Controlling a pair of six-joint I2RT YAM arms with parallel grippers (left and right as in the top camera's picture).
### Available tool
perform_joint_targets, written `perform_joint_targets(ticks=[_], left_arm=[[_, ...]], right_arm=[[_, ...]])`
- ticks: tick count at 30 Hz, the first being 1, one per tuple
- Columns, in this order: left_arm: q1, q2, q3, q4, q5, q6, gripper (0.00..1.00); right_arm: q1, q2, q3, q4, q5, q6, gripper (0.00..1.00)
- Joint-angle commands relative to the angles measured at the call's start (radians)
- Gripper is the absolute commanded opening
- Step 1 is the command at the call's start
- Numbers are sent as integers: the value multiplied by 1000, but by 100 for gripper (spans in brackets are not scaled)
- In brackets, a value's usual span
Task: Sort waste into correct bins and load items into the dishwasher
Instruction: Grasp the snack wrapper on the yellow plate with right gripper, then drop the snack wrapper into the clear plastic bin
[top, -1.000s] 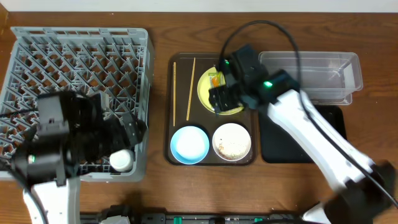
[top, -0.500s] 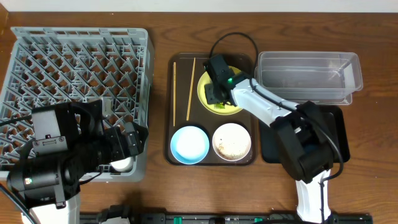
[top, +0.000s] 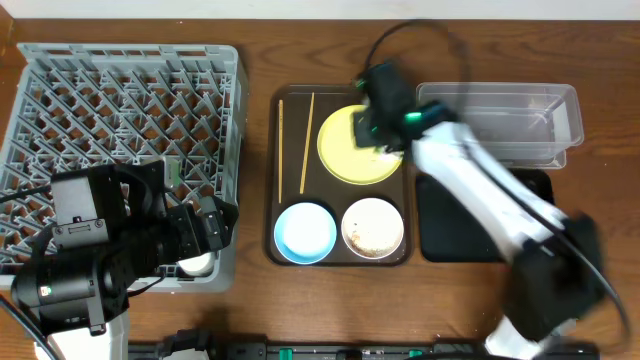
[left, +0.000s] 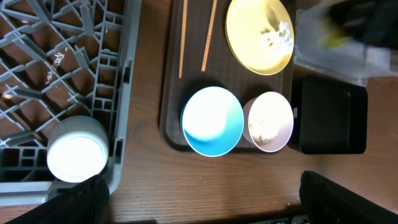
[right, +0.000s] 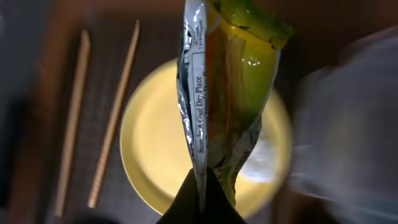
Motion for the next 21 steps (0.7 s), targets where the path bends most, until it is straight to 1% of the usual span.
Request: perform_joint_targets(ticks=[1, 3, 6, 7, 8, 9, 10, 11, 14, 16, 17, 19, 21], left_arm=[[4, 0, 15, 0, 13, 16, 98], [4, 0, 15, 0, 13, 16, 98], [4, 0, 15, 0, 13, 16, 98], [4, 0, 15, 0, 13, 16, 98], [4, 0, 15, 0, 13, 16, 98], [4, 0, 15, 0, 13, 16, 98], [4, 0, 15, 0, 13, 17, 98], [4, 0, 15, 0, 13, 16, 98], [4, 0, 15, 0, 13, 17, 98], [4, 0, 15, 0, 13, 16, 98], [4, 0, 15, 0, 13, 16, 98], [4, 0, 15, 0, 13, 16, 98], [4, 0, 15, 0, 13, 16, 98]], right_arm=[[-77, -37, 5, -31, 87, -24, 1], [-126, -26, 0, -36, 121, -44, 1], [-198, 21, -3, -32, 121, -73, 1], [-215, 37, -3, -31, 121, -89, 4], [-240, 58, -3, -25, 117, -110, 38], [-249, 66, -3, -24, 111, -123, 53], [-259, 70, -3, -24, 102, -143, 65], [-269, 70, -3, -26, 94, -153, 72], [-272, 50, -1, -32, 13, -168, 73], [-260, 35, -1, -34, -89, -219, 68], [-250, 29, -1, -42, -122, -219, 68], [-218, 26, -1, -58, -188, -219, 67], [-169, 29, -6, -61, -200, -219, 66]])
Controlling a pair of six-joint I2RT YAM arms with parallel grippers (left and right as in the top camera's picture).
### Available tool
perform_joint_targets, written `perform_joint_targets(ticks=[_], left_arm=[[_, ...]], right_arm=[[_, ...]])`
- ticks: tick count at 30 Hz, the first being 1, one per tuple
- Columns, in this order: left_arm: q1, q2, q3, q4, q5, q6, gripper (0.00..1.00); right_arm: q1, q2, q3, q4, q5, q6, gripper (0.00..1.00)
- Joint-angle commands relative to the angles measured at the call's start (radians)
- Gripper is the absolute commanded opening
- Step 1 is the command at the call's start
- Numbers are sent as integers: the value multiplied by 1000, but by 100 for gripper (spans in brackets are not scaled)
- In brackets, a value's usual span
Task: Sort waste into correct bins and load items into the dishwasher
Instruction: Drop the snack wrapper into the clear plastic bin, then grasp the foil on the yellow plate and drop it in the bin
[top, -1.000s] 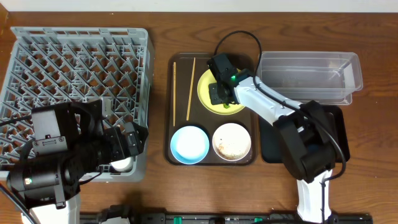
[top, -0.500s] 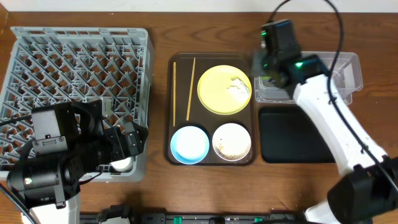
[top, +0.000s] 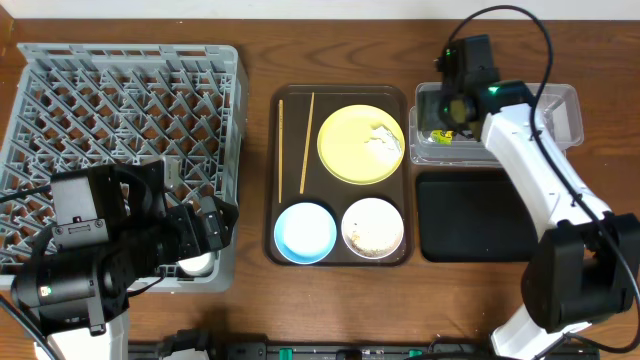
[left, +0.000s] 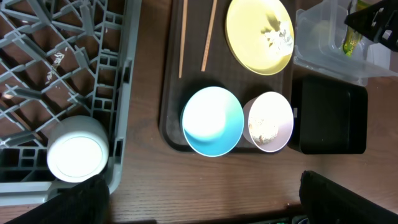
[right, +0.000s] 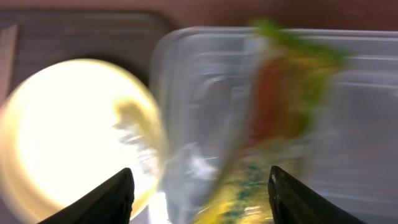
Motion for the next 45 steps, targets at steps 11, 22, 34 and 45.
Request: perform_joint_targets(ticks=[11, 22, 34, 45], left_arm=[[4, 0, 15, 0, 13, 16, 98], [4, 0, 15, 0, 13, 16, 98], [4, 0, 15, 0, 13, 16, 98], [4, 0, 15, 0, 13, 16, 98]], right_arm=[[192, -19, 0, -4, 265, 84, 1], [-65, 23, -1, 51, -31, 60, 1], [-143, 168, 20, 3, -31, 16, 1], [37, -64, 53, -32, -194, -41, 20]])
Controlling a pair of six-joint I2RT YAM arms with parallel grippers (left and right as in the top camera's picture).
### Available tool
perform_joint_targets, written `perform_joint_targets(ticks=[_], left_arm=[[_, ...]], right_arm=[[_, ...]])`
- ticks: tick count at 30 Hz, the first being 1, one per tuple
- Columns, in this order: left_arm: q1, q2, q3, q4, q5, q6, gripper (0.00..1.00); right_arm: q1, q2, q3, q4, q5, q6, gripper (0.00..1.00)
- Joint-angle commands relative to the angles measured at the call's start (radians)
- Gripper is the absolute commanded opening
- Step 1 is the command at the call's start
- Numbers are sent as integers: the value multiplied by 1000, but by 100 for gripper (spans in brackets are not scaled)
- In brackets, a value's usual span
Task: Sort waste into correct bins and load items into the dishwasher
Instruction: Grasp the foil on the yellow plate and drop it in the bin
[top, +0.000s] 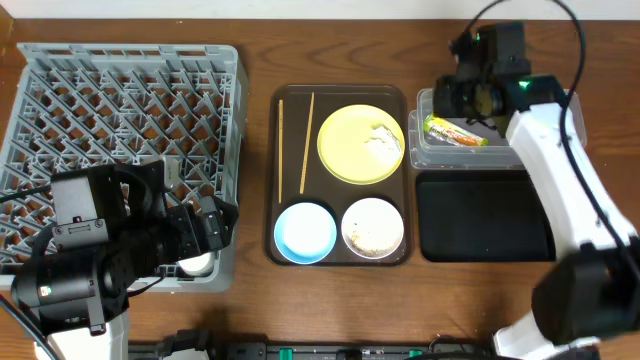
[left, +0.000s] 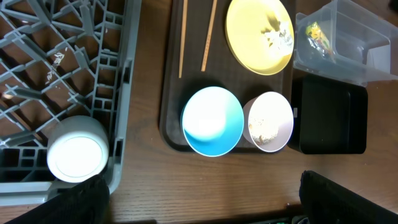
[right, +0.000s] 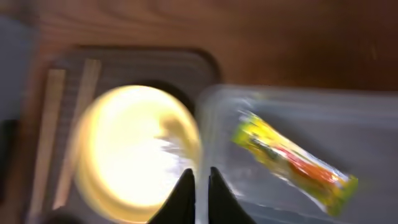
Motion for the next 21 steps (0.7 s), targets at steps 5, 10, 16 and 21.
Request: perform_joint_targets(ticks=[5, 10, 16, 21], left_arm=[[4, 0, 15, 0, 13, 16, 98], [4, 0, 15, 0, 13, 16, 98], [4, 0, 15, 0, 13, 17, 98], [4, 0, 15, 0, 13, 16, 98]], right_arm=[[233, 131, -32, 2, 201, -6, 68], [286, 273, -32, 81, 442, -6, 72], [277, 387, -32, 134, 397, -6, 60], [286, 428, -32, 106, 271, -7, 2]])
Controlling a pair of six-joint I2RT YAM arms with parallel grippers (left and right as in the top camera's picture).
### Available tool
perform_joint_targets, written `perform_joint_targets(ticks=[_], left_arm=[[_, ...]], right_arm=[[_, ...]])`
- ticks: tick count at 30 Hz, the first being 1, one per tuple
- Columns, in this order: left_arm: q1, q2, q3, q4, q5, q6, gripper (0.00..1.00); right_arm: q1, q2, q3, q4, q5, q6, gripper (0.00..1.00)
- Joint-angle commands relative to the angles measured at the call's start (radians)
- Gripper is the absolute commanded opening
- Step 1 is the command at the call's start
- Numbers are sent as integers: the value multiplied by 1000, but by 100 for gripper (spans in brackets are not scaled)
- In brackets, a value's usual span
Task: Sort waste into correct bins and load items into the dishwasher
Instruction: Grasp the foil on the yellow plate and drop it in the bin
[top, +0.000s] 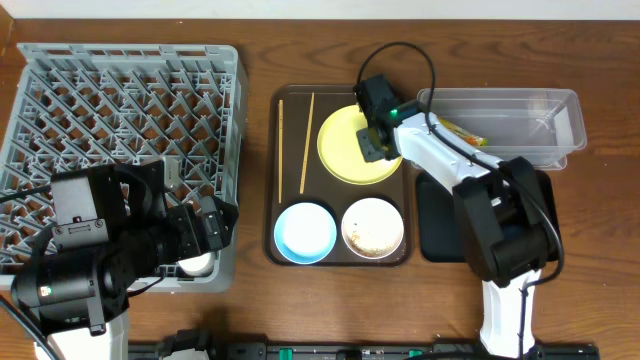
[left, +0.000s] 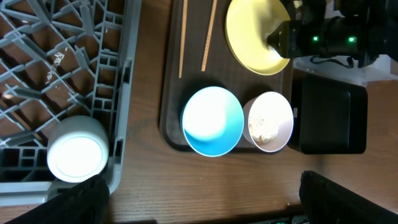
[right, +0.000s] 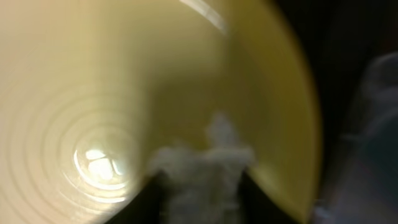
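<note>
My right gripper (top: 373, 140) is down on the right side of the yellow plate (top: 343, 150) in the dark tray (top: 290, 180). Close up, its two dark fingers stand apart on either side of a crumpled white tissue (right: 202, 158) on the plate (right: 93, 93); the view is blurred. A yellow-green wrapper (top: 462, 131) lies in the clear bin (top: 520, 120). My left gripper (left: 202, 202) hangs open by the rack's near right corner. Below it are the blue bowl (left: 212, 121) and the crumb-dusted white bowl (left: 268, 121).
The grey dish rack (top: 120, 110) fills the left side, with a white cup (left: 78, 155) in its near corner. Two chopsticks (top: 306, 143) lie on the tray's left side. A black bin (left: 329, 115) sits in front of the clear one.
My right gripper was shut above the clear bin's left end. It is now on the yellow plate, fingers apart around the tissue. The left arm has not moved.
My right gripper first held the yellow-green wrapper above the plate. Then it stood open over the clear bin with the wrapper dropping in. After that it was shut above the bin where the wrapper lay. Now it is back at the plate, astride the tissue.
</note>
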Motion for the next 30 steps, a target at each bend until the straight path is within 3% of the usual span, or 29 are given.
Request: perform_joint_targets(ticks=[1, 9, 14, 19, 20, 21, 22, 24, 28, 30], left_arm=[[4, 0, 15, 0, 13, 17, 98], [4, 0, 15, 0, 13, 17, 98], [4, 0, 15, 0, 13, 17, 98], [4, 0, 15, 0, 13, 16, 98], [4, 0, 15, 0, 13, 16, 98], [4, 0, 15, 0, 13, 17, 98], [4, 0, 15, 0, 13, 16, 98], [4, 0, 15, 0, 13, 17, 98], [4, 0, 15, 0, 13, 16, 98], [4, 0, 15, 0, 13, 16, 98]], right_arm=[[7, 10, 6, -20, -72, 6, 1], [-48, -240, 65, -84, -72, 29, 1], [-217, -381, 65, -135, -73, 29, 1], [-359, -363, 42, -180, -73, 29, 2], [-383, -349, 31, -179, -73, 29, 13], [-399, -336, 27, -180, -74, 29, 51], [-419, -318, 27, -182, -100, 28, 78], [-438, -314, 28, -182, -188, 16, 96], [-430, -369, 31, -176, -348, 17, 99], [-391, -433, 31, -196, -423, 18, 95]])
